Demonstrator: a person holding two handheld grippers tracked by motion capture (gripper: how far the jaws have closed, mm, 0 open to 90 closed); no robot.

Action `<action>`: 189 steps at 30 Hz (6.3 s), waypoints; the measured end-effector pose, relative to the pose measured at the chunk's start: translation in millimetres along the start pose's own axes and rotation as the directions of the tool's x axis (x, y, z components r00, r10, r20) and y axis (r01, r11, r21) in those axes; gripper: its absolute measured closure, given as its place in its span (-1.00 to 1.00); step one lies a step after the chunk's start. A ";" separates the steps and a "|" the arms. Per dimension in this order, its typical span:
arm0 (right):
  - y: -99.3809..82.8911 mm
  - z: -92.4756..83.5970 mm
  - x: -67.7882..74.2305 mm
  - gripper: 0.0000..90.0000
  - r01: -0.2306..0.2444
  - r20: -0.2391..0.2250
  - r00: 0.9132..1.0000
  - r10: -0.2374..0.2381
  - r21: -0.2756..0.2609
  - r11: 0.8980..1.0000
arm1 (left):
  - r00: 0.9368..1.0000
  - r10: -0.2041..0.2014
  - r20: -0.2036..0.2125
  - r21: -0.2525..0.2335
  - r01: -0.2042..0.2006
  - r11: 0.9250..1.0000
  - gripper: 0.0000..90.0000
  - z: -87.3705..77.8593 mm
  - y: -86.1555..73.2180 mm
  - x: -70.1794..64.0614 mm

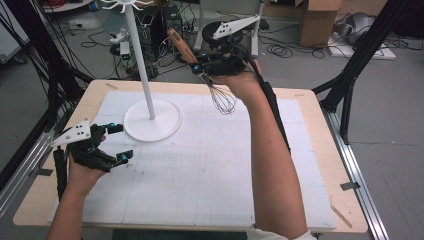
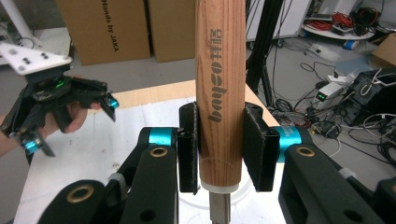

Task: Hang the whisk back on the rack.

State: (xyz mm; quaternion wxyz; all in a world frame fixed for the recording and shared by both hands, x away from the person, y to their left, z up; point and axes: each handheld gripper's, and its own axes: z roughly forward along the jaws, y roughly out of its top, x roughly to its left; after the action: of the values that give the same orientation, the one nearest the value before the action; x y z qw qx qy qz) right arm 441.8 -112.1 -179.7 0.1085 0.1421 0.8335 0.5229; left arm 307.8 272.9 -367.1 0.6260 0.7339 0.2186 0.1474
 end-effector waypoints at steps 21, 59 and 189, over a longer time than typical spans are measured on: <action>22.0 11.4 2.4 0.54 0.028 -0.012 1.000 -0.028 -0.003 1.000 | 1.000 -0.002 -0.007 -0.004 0.002 1.000 -0.96 -3.2 -0.3 1.7; 63.5 50.3 -9.3 0.54 0.021 -0.027 0.999 -0.022 -0.037 0.999 | 1.000 -0.005 -0.006 -0.013 0.005 1.000 -0.96 -6.4 -0.2 2.7; -99.2 -60.6 26.3 -0.45 -0.086 0.068 0.994 0.089 -0.050 0.995 | 1.000 -0.023 -0.001 0.015 0.023 1.000 -0.96 0.7 -4.2 2.2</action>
State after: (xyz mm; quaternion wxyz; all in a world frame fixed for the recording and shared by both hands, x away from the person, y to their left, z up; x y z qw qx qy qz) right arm 385.0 -194.8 -244.1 0.1181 0.1941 0.8096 0.5413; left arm 309.5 273.9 -371.4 0.6221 0.7360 0.2283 0.1387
